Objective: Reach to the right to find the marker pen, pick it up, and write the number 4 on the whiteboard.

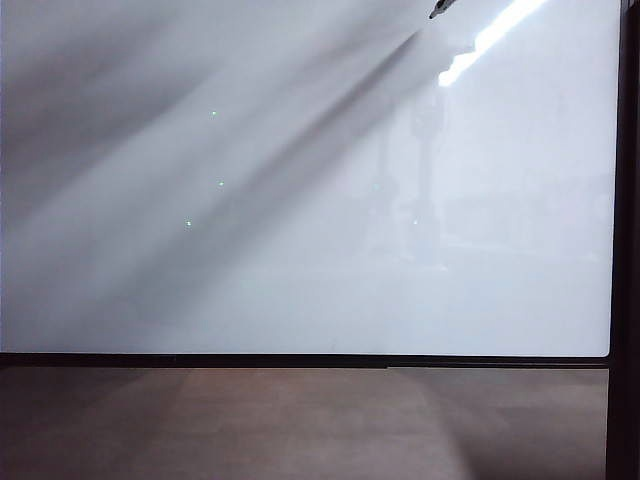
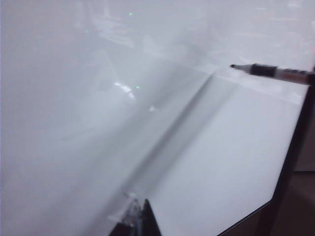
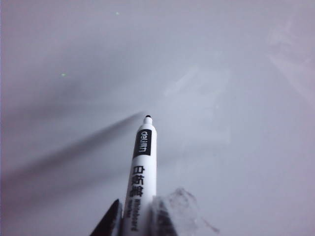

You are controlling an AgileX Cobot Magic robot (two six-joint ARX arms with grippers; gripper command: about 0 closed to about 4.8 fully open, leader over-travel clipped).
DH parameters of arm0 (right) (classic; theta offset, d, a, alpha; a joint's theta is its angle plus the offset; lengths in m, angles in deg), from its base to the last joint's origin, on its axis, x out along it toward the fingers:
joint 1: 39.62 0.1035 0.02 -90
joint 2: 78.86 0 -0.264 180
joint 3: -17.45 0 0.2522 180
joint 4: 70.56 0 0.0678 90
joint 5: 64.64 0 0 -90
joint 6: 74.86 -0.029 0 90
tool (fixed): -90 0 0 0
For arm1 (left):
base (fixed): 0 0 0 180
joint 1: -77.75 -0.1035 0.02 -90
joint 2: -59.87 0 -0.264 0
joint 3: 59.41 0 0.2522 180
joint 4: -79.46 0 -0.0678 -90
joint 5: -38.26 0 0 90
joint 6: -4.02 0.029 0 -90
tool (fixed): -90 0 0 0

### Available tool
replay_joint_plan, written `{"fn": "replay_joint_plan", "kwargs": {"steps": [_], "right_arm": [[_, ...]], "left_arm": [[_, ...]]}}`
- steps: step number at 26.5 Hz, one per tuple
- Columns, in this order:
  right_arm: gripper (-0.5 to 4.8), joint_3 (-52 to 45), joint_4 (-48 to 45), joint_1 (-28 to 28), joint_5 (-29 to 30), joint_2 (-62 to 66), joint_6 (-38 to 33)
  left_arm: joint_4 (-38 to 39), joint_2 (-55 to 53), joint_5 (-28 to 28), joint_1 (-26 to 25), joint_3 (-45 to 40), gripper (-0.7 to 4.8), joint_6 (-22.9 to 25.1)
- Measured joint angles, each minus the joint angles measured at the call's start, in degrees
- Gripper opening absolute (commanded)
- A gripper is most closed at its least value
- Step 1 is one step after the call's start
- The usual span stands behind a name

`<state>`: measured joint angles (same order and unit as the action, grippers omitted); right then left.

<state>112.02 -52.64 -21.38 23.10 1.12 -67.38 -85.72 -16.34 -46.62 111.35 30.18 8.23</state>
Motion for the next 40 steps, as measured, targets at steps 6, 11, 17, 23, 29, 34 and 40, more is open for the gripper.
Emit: {"fn": "replay_joint_plan", "kwargs": {"steps": [6, 11, 17, 23, 29, 34, 40], "right_arm": [[-0.02, 0.02, -0.39, 0.0, -0.61, 0.35, 1.53], [-0.02, 0.02, -0.02, 0.0, -0.59, 1.2, 1.62], [-0.02, -0.52, 1.38, 0.0, -0.61, 2.73, 1.64], [-0.02, -1.62, -0.04, 0.0, 1.11, 3.63, 2.49], [-0.02, -11.37, -7.72, 0.2, 2.27, 0.66, -0.98], [-0.02, -16.35, -14.43, 0.17, 2.51, -0.7, -3.96], [-0.02, -16.55, -16.81, 0.2, 3.56, -0.26, -4.22]], "left_arm": [[0.09, 0.0, 0.0, 0.02, 0.0, -0.05, 0.02], [0.92, 0.0, 0.04, 0.02, 0.0, -0.05, 0.0], [1.79, 0.0, 0.02, 0.02, 0.0, -0.05, 0.02], [2.08, -0.2, 0.04, 0.02, 0.0, -0.05, 0.04], [5.53, -0.28, 0.04, 0.02, 0.0, -0.05, 0.33], [7.74, -0.28, 0.04, 0.02, 0.0, -0.05, 2.51], [7.96, -0.37, 0.04, 0.02, 0.0, -0.05, 2.69]]}}
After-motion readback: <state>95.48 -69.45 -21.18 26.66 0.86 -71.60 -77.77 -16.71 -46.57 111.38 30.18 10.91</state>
